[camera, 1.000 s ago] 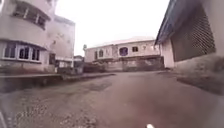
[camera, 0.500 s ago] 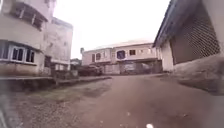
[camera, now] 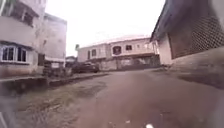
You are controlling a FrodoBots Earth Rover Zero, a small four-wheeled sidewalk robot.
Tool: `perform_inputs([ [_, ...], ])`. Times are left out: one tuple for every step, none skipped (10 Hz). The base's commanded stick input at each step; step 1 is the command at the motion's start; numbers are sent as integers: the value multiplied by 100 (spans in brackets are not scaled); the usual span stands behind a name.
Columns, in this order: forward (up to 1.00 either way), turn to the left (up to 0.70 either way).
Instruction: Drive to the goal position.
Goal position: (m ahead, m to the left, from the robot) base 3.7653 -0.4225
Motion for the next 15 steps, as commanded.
perform_inputs([
  [70, 0],
  [70, 0],
  [70, 0],
  [70, -7],
  [70, -14],
  [70, -21],
  [70, -27],
  [70, -17],
  [70, -7],
  [70, -9],
  [70, -11],
  [70, -12],
  [70, -14],
  [70, -16],
  [70, -18],
])
